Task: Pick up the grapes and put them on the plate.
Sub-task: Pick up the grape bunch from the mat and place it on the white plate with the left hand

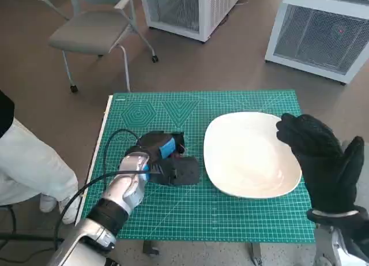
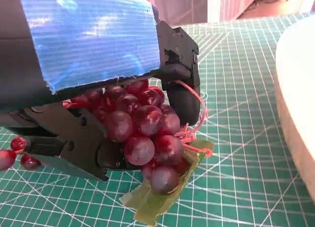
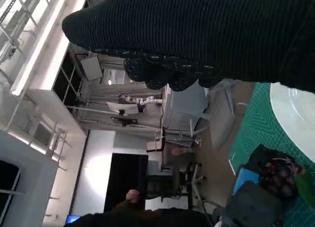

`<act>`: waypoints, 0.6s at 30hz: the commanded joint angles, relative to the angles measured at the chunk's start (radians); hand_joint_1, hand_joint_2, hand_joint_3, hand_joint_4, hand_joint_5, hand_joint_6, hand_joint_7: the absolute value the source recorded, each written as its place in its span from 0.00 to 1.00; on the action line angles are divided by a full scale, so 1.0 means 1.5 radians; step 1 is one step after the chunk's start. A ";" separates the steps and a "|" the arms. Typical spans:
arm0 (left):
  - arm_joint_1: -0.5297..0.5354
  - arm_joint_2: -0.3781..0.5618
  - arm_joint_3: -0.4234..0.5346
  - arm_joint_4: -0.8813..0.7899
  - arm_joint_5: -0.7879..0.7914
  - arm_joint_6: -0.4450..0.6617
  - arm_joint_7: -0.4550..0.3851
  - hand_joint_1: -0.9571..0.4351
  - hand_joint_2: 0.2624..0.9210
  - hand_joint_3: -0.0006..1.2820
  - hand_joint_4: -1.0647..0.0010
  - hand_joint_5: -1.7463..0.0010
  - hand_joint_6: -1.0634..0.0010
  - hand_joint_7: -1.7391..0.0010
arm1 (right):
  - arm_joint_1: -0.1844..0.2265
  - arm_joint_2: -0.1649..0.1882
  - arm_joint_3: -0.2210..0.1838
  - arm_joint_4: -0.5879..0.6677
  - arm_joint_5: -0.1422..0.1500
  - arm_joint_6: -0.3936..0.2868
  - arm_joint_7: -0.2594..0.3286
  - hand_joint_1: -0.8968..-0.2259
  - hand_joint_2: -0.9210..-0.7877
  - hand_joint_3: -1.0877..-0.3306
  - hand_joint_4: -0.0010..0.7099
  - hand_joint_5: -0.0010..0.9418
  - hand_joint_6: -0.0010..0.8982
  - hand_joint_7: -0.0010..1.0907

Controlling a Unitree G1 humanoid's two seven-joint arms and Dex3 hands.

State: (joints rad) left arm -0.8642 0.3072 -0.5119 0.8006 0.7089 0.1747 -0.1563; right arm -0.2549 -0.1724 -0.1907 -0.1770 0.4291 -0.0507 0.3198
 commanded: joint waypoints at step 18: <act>0.020 0.053 0.067 -0.329 -0.004 0.061 -0.077 0.69 0.68 0.41 0.50 0.16 0.42 0.32 | 0.000 0.001 -0.001 0.012 0.002 0.003 0.004 0.80 0.00 0.63 0.60 0.85 0.25 0.90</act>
State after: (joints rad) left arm -0.8290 0.3663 -0.4465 0.4359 0.6984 0.2388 -0.2450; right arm -0.2611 -0.1726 -0.1926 -0.1741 0.4292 -0.0513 0.3226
